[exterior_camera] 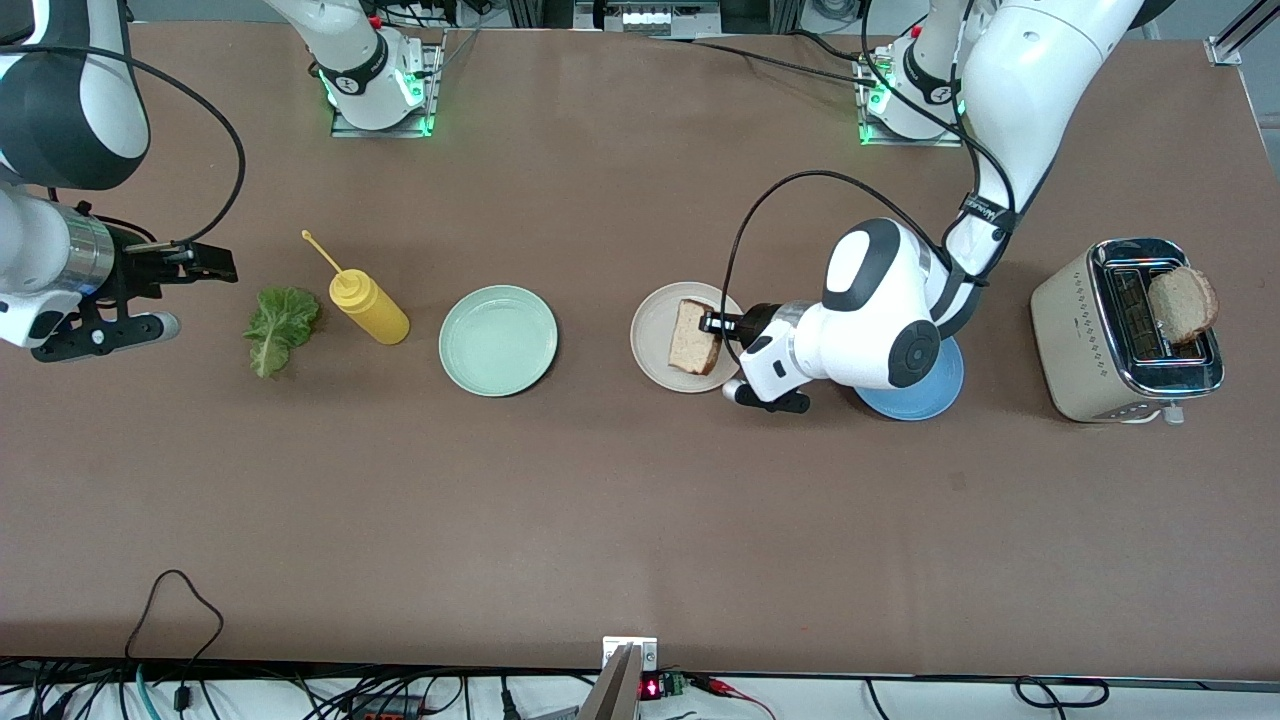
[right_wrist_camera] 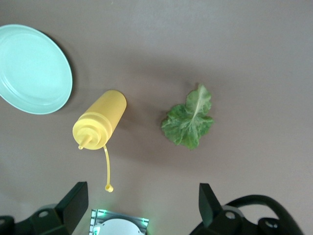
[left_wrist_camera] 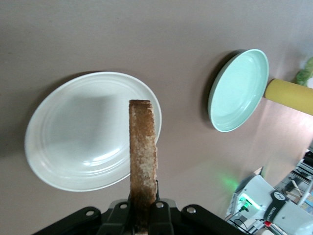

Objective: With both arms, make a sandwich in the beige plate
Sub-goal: 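Carry the bread slice to the beige plate with the left gripper, then lay the bread on the beige plate while the right gripper reaches the bottle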

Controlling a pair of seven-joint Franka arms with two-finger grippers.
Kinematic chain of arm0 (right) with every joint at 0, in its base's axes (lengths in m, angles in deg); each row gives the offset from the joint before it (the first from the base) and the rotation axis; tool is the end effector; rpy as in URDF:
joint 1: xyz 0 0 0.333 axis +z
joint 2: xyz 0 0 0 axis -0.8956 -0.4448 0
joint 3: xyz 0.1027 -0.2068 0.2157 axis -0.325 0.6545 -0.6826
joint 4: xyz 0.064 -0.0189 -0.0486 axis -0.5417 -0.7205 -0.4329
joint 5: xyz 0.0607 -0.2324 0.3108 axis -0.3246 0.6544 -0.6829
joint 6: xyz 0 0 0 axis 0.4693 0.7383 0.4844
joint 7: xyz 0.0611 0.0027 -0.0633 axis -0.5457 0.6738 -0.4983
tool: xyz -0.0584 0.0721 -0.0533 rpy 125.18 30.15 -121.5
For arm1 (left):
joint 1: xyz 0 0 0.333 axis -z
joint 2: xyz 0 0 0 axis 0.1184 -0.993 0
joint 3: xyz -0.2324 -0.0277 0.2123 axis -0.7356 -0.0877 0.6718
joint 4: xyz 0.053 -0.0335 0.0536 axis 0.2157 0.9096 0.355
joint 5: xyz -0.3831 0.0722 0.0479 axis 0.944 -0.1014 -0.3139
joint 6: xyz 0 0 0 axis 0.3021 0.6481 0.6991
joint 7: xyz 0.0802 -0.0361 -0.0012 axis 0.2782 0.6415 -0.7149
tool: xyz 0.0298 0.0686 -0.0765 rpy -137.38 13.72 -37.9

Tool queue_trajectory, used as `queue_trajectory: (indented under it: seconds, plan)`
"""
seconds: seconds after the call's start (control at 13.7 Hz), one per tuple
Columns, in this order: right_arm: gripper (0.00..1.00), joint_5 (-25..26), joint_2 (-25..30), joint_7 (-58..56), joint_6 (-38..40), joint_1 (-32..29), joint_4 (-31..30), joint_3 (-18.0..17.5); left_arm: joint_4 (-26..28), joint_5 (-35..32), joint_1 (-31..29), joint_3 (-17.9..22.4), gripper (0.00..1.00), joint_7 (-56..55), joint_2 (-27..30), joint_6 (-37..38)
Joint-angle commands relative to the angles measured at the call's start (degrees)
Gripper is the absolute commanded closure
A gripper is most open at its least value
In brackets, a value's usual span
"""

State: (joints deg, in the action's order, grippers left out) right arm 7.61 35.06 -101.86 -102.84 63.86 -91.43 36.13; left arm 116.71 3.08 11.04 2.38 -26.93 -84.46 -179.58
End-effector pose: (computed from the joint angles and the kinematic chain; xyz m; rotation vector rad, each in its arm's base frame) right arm 0.5914 -0.0001 0.4891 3.0753 0.3767 -0.4688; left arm 0.5960 -0.3325 0.2980 2.4818 -0.0919 -0.5102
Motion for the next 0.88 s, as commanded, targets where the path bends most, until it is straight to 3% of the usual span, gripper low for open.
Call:
queue_trajectory:
  seconds: [0.0, 0.36, 0.51, 0.8]
  plan:
    - [0.0, -0.7, 4.6, -1.4, -1.9, -0.4, -6.9, 0.0, -0.5, 2.0, 0.3, -0.2, 1.0, 3.1, -1.6, -1.9]
    - [0.0, -1.0, 21.0, -4.6, -22.7, -0.4, -33.8, 0.3, -0.2, 2.0, 2.7, -0.1, 1.0, 3.2, -3.4, -6.9]
    - [0.0, -1.2, 23.4, -11.8, -29.7, -0.2, -39.1, 2.9, -0.1, 2.0, 2.6, -0.1, 1.0, 3.3, -3.3, -6.8]
    - [0.0, -10.3, 22.1, -31.9, -32.8, -0.4, -41.0, 8.7, 1.4, 2.0, 2.3, -0.1, 1.0, 3.3, -3.1, -6.8]
